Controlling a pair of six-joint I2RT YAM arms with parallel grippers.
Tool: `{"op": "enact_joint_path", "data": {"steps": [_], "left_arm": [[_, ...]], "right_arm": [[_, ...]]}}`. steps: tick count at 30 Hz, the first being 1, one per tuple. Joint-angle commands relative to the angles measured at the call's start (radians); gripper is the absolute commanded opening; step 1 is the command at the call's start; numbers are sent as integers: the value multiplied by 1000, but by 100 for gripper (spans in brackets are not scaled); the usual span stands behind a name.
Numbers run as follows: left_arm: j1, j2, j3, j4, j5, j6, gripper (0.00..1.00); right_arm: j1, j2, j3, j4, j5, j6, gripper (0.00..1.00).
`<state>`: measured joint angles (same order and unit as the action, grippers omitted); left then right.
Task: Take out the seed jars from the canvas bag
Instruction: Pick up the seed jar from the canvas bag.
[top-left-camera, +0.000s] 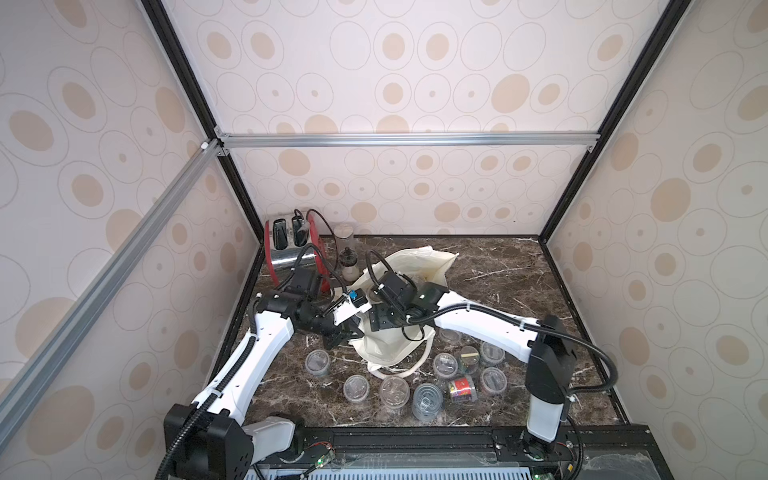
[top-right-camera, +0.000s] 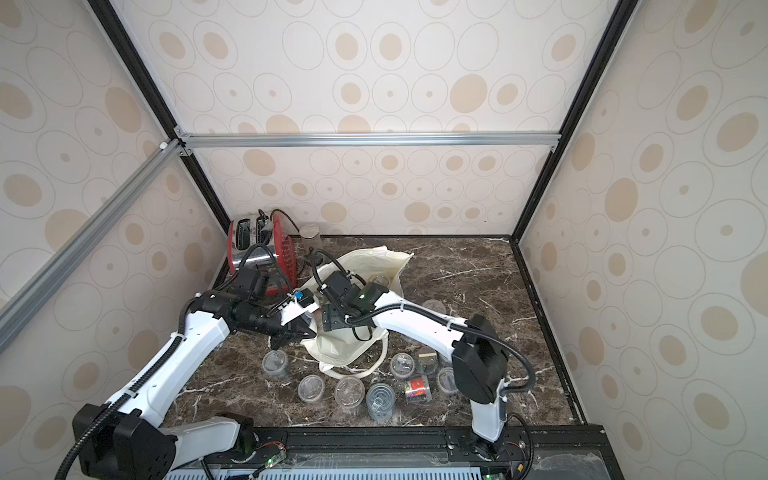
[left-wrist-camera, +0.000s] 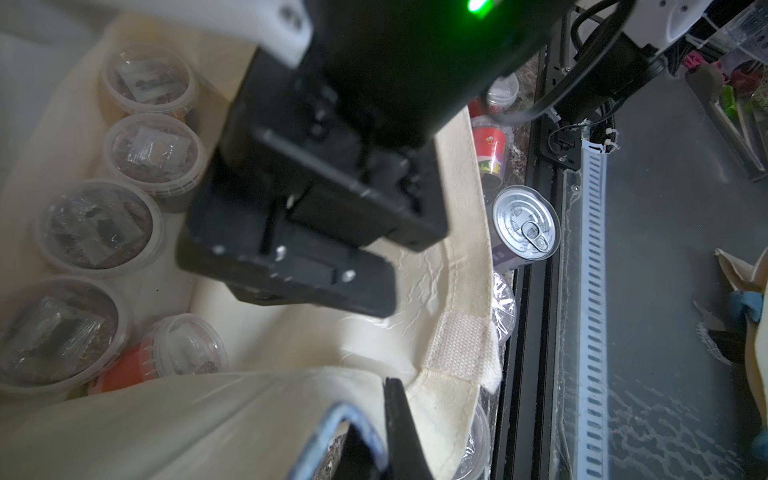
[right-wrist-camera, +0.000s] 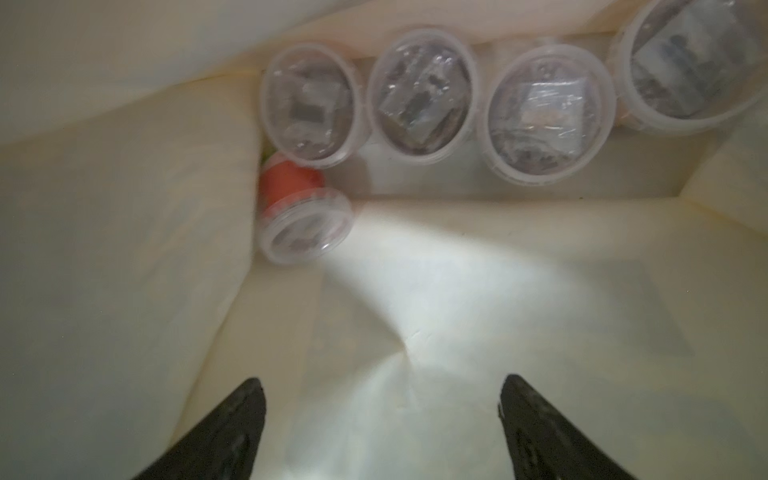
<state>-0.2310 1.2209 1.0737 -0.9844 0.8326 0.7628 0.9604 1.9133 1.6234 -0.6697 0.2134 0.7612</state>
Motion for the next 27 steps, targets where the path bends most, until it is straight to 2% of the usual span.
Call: {"op": "enact_joint_path", "data": {"steps": [1, 5, 8, 9, 15, 21, 27], "left_arm": [[-2, -17, 10, -36, 59, 46, 0], [-2, -9, 11, -36, 64, 57, 0], [-2, -14, 12, -41, 69, 58, 0], [-2, -18, 10, -46, 74, 66, 0], [-2, -26, 3, -50, 60, 65, 0], [-2, -32, -9, -47, 58, 65, 0], [-2, -35, -10, -59, 70, 80, 0]], "right_arm": [[-15, 19, 5, 71, 170, 192, 96], [-82, 55, -59, 174, 104, 347, 98], [-140, 82, -89, 294, -40, 355, 99], [-148, 90, -89, 312, -44, 360, 100], [-193, 120, -85, 308, -21, 439, 99], [-211, 192, -8, 273, 61, 415, 99], [-235, 243, -2, 327, 61, 439, 100]]}}
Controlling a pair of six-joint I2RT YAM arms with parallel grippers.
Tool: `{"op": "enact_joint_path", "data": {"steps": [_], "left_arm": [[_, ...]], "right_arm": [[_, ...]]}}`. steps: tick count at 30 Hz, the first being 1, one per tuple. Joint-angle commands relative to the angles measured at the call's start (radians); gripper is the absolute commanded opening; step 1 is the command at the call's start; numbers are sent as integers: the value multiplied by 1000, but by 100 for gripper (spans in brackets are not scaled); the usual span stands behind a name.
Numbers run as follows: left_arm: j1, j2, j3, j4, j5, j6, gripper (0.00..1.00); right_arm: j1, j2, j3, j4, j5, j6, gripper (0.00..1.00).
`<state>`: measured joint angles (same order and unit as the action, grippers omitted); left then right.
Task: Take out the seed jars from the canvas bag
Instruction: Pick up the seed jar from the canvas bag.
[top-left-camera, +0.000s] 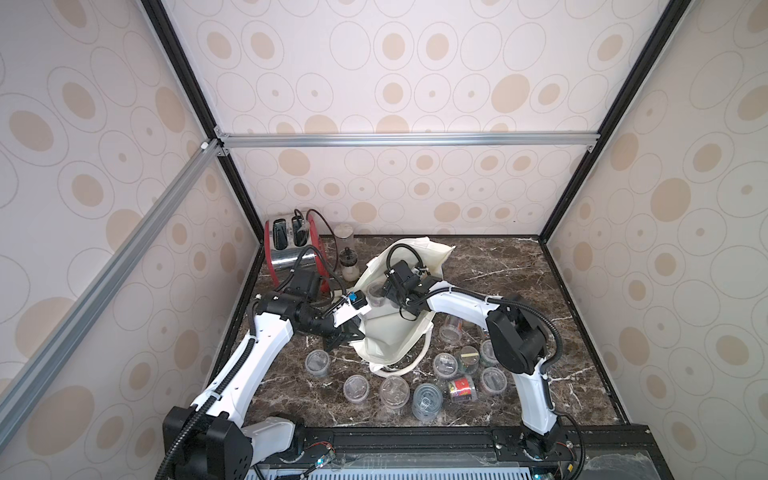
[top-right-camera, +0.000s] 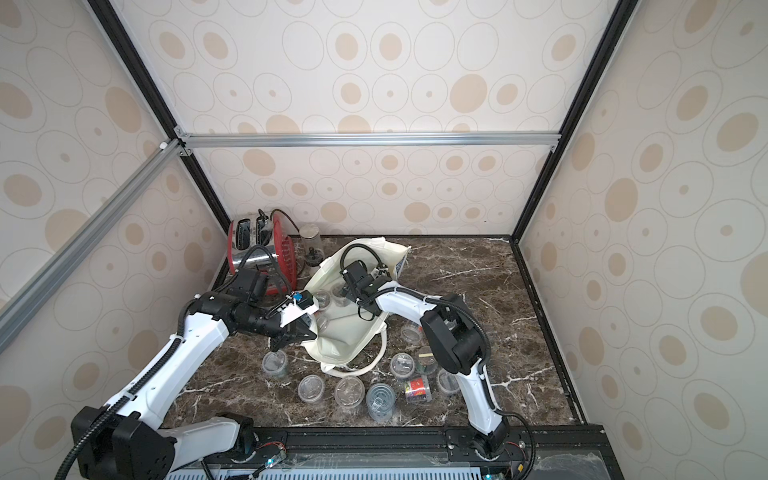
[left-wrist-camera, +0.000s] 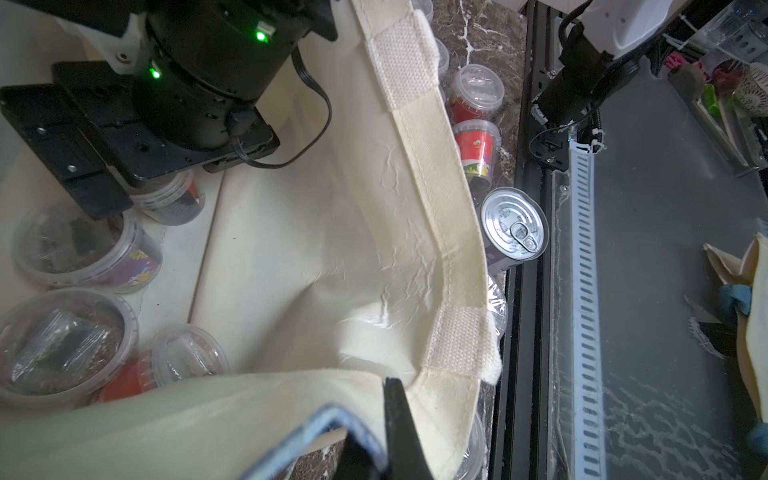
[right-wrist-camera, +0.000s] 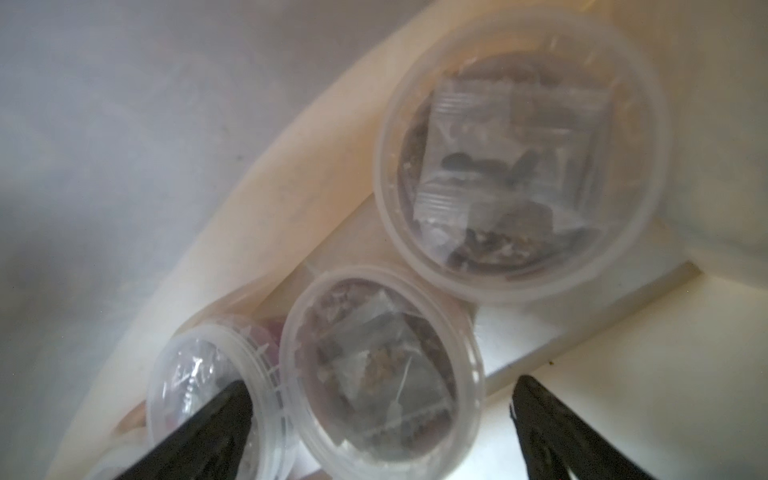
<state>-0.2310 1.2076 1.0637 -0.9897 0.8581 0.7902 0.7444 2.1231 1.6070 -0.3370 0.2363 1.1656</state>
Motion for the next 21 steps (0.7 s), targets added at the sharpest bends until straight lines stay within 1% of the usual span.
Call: {"op": "enact_joint_path", "data": {"steps": [1, 3, 6, 9, 13, 18, 19, 21], "left_arm": [[-2, -19, 3, -50, 38, 48, 0], [-2, -20, 10, -56, 43, 44, 0], [-2, -18, 11, -73, 56, 69, 0], [-2, -14, 16, -66, 37, 59, 0], [-2, -18, 12, -76, 59, 68, 0], [-2, -19, 16, -61, 38, 46, 0], [-2, -22, 16, -66, 45, 48, 0], [-2, -26, 10, -70, 54, 60, 0]], "right_arm": [[-22, 35, 14, -6, 50, 41, 100], [-25, 37, 6, 1, 69, 43, 100], [-34, 37, 2, -12, 95, 43, 99], [-34, 34, -12, -25, 121, 64, 97], [-36, 35, -12, -36, 117, 75, 95], [-36, 28, -21, -46, 108, 109, 91], [-37, 22, -21, -55, 110, 109, 91], [-36, 7, -28, -28, 99, 62, 90]]}}
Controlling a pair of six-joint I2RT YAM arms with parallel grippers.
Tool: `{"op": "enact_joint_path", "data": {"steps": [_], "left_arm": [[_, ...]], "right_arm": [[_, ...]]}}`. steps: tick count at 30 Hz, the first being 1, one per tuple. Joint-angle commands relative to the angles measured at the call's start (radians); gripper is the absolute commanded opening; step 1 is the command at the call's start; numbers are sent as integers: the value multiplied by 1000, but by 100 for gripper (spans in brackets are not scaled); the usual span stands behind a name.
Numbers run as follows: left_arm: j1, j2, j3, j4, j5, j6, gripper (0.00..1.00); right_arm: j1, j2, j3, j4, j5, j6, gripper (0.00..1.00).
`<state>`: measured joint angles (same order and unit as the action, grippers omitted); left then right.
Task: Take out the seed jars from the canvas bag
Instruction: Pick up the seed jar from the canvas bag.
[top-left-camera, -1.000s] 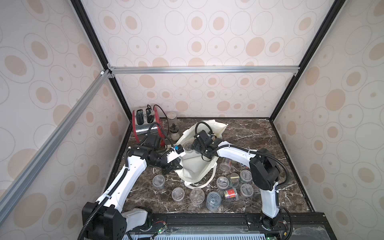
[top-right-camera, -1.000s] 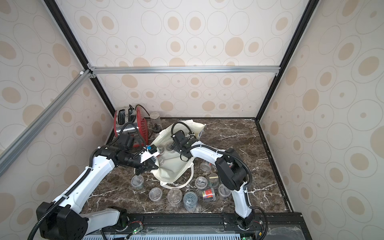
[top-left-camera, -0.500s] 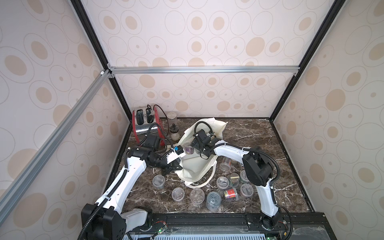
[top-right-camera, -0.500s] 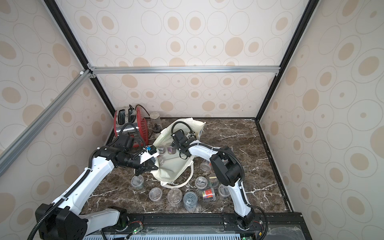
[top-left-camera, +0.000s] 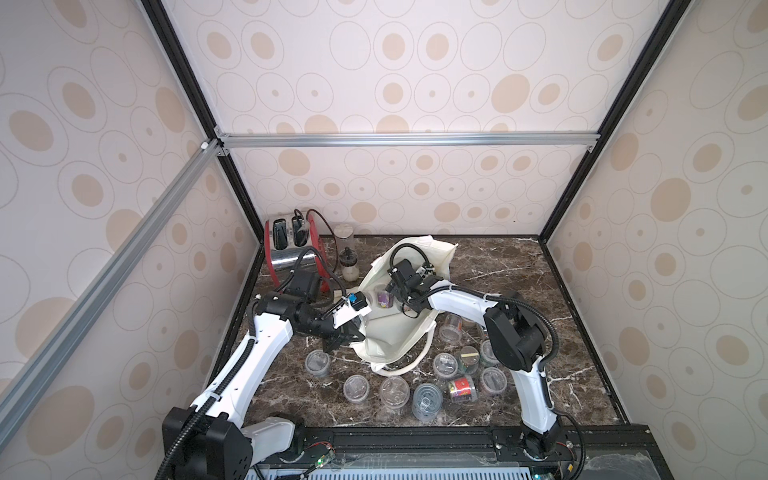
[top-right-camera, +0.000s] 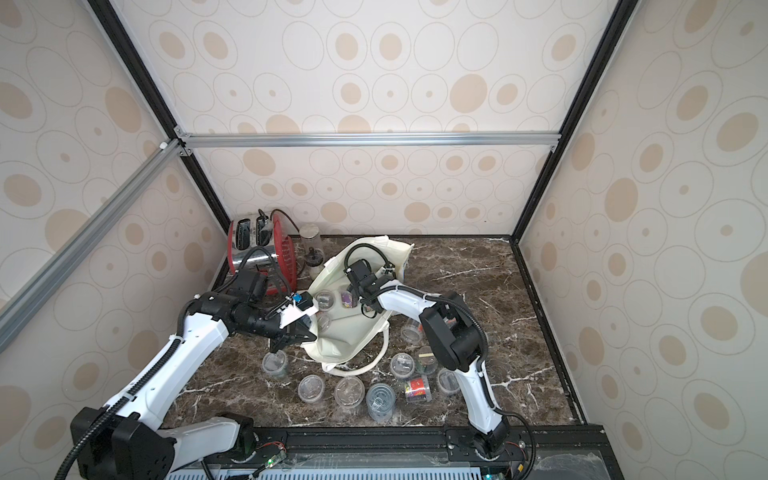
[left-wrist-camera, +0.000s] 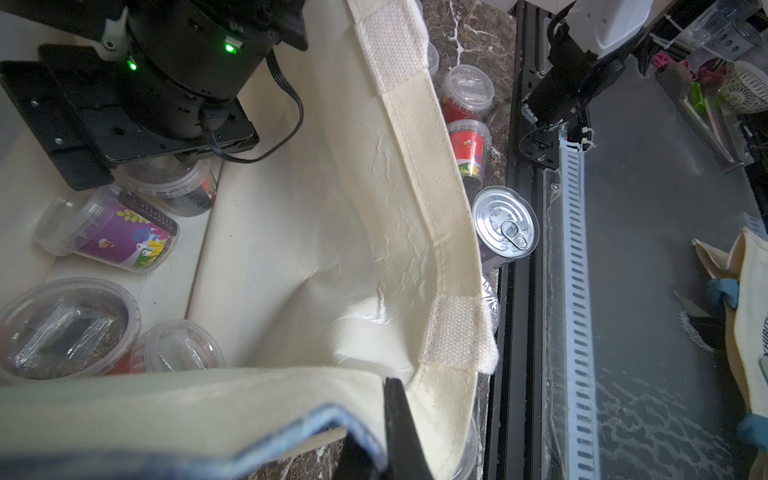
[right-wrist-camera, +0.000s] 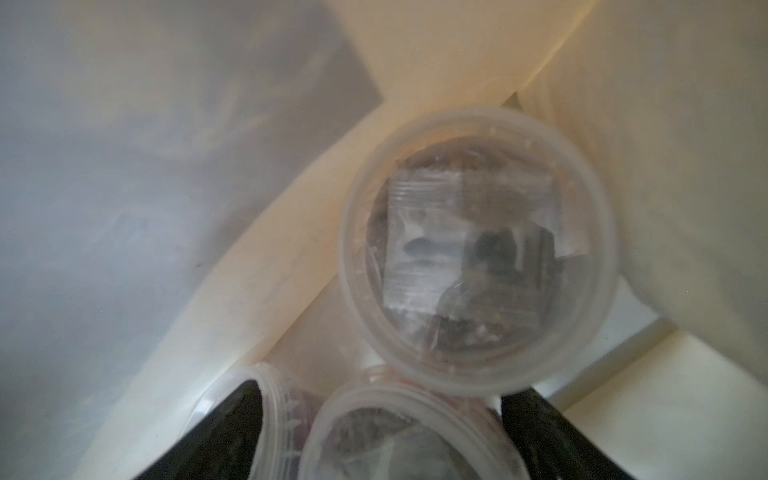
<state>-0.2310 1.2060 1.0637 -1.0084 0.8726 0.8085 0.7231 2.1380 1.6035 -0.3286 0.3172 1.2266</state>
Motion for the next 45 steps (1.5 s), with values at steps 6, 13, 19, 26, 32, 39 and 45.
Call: {"op": "enact_joint_path", "data": {"steps": [6, 13, 19, 26, 32, 39, 45], "left_arm": [[-2, -24, 16, -53, 21, 31, 0], [-2, -17, 27, -54, 12, 25, 0], [-2, -23, 15, -41, 9, 16, 0], [-2, -22, 24, -48, 3, 20, 0], [-2, -20, 24, -51, 5, 35, 0], [-2, -27, 22, -45, 5, 28, 0], [-2, -36, 20, -28, -6, 7, 0]], "right_arm": [[-24, -68, -13, -38, 5, -82, 95], [-26, -118, -57, -19, -21, -27, 99], [-27, -74, -71, -48, -4, 40, 98], [-27, 5, -23, -120, -12, 14, 86], [-14, -24, -45, -114, -12, -35, 76], [-4, -96, -73, -107, -35, -84, 69], [13, -189, -91, -85, -105, -152, 65]]}}
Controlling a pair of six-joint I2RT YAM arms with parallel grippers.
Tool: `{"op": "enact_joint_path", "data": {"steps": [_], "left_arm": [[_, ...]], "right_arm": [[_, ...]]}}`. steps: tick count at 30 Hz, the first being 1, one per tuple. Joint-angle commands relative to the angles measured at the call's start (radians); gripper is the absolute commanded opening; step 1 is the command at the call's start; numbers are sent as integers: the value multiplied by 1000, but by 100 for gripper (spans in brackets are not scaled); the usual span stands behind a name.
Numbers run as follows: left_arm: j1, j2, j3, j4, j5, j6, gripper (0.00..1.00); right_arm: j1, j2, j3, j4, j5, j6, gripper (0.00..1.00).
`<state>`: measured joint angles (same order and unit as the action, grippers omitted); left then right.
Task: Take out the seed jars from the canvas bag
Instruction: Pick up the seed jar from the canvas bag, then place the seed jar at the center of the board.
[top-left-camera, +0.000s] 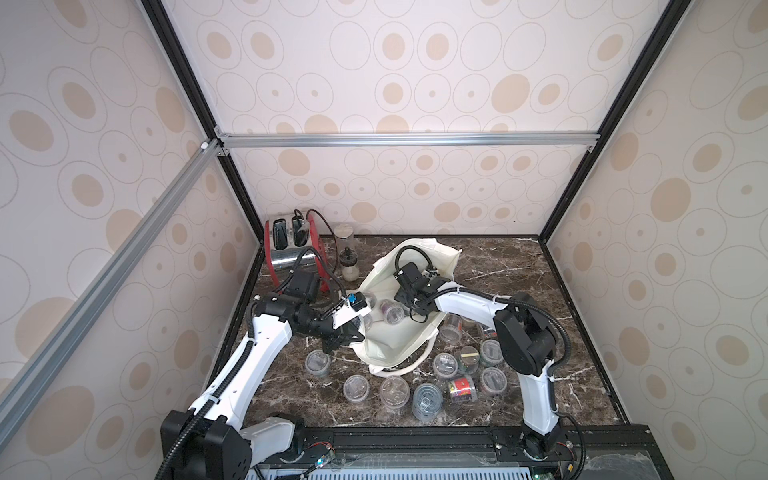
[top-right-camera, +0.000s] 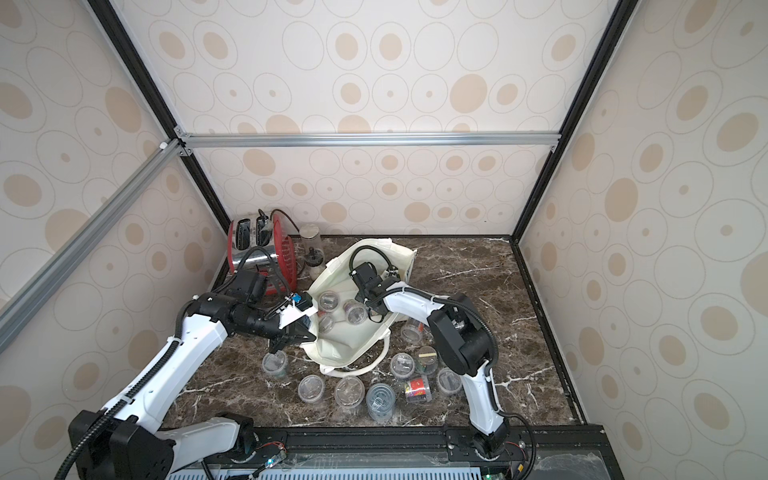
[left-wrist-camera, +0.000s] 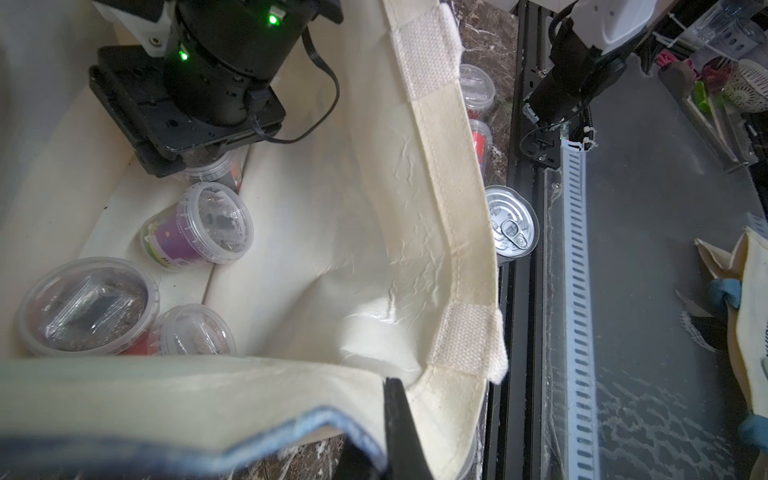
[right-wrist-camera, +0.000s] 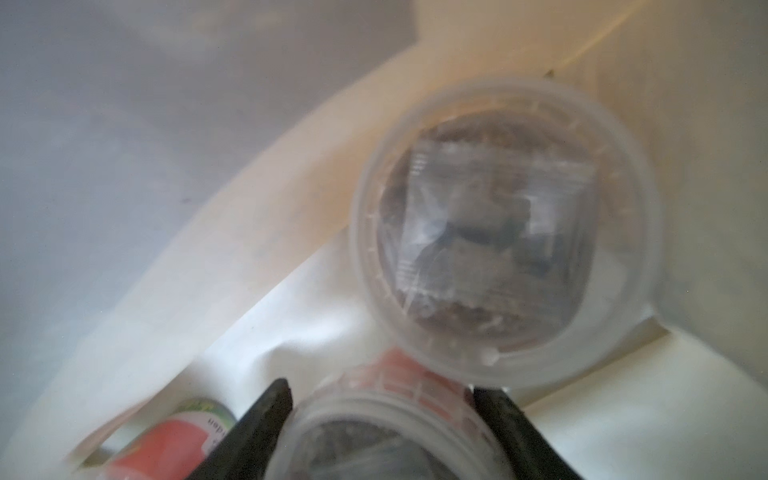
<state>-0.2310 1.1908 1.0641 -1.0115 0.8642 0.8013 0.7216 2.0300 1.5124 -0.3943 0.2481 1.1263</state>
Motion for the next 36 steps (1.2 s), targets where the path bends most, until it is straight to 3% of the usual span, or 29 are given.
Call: {"op": "enact_joint_path", "data": {"steps": [1, 6, 11, 18, 23, 29, 36], "left_arm": [[-2, -21, 20, -15, -5, 7, 0], [-1, -17, 26, 81, -90, -110, 0], [-1, 1, 38, 103, -120, -139, 0], [-1, 13, 33, 106, -102, -141, 0], [-1, 18, 33, 93, -90, -126, 0], [1, 16, 27, 84, -92, -118, 0], [1, 17, 32, 71, -80, -107, 0]], "right_arm": [[23, -96, 7, -28, -51, -62, 65], [48, -174, 12, -65, -156, -80, 65], [57, -293, 20, -164, -228, -120, 66], [-35, -542, -50, -234, -367, -146, 67], [-167, -710, -89, -352, -457, -154, 67], [-388, -879, -98, -509, -460, -257, 68], [-654, -913, -226, -500, -404, -405, 68]]}}
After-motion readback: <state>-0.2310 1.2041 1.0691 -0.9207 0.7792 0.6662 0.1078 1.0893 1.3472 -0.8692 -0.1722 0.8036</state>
